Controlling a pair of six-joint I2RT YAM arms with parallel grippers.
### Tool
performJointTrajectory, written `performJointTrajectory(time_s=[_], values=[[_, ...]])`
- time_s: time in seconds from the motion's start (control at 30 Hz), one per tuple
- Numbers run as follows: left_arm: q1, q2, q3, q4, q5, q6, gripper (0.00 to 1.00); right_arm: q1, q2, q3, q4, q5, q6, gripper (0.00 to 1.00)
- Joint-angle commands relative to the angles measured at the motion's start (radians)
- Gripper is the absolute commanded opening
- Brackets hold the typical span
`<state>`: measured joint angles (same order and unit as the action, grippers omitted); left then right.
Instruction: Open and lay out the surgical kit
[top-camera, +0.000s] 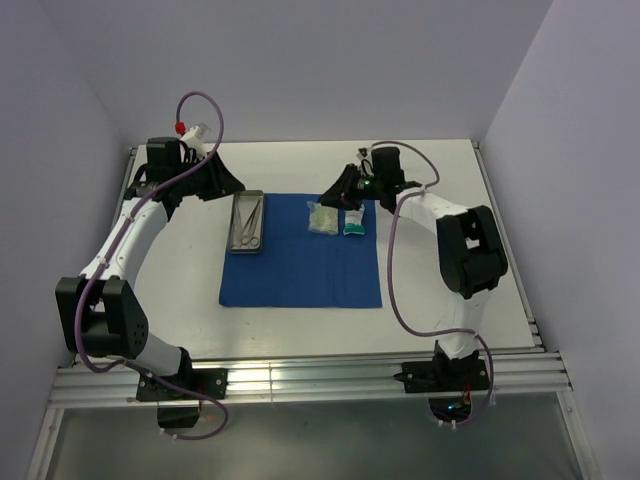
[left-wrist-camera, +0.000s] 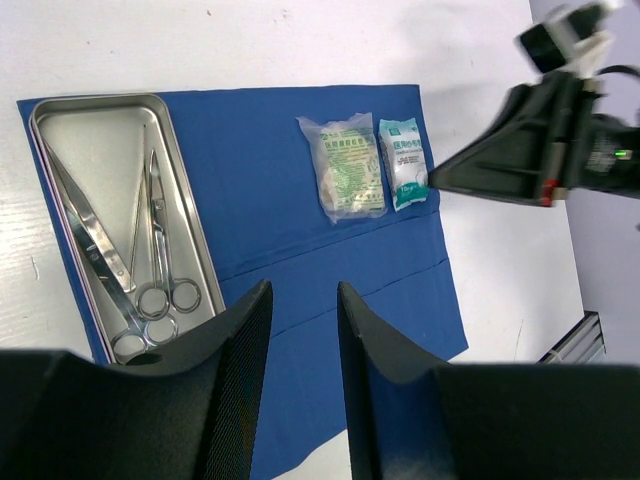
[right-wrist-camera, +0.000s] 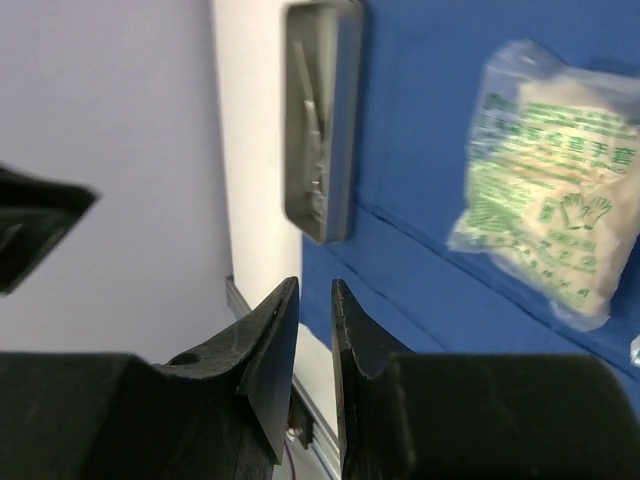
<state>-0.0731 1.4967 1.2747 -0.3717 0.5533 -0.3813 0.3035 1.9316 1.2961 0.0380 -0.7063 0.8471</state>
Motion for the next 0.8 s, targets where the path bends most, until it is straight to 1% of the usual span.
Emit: performJointTrajectory(time_s=[0.0,0.23,0.43,0.6,0.77], values=[[0.004,-0.027,0.015,0.014,0.023,0.013,0.38,-0.035,-0.089,-0.04,0.019,-0.019,-0.006,0.27],[0.004,-0.026,0.011,0.016,0.031,0.015,0.38,-0.098,-0.126,-0.178,-0.01,0.008,-0.04,0.27],[0.004,-0.026,0.006,0.013,0.028,0.019,0.38,-0.141,-0.105,-0.224,-0.027,0.038,-0.071,0.27],[0.004,-0.02,0.008,0.013,0.028,0.019,0.38,-0.156,-0.048,-0.221,-0.007,0.034,-0.068,0.27],[0.006,-0.013,0.008,0.01,0.027,0.024,0.38,-0.162,0.01,-0.179,-0.001,0.021,-0.071,0.27]])
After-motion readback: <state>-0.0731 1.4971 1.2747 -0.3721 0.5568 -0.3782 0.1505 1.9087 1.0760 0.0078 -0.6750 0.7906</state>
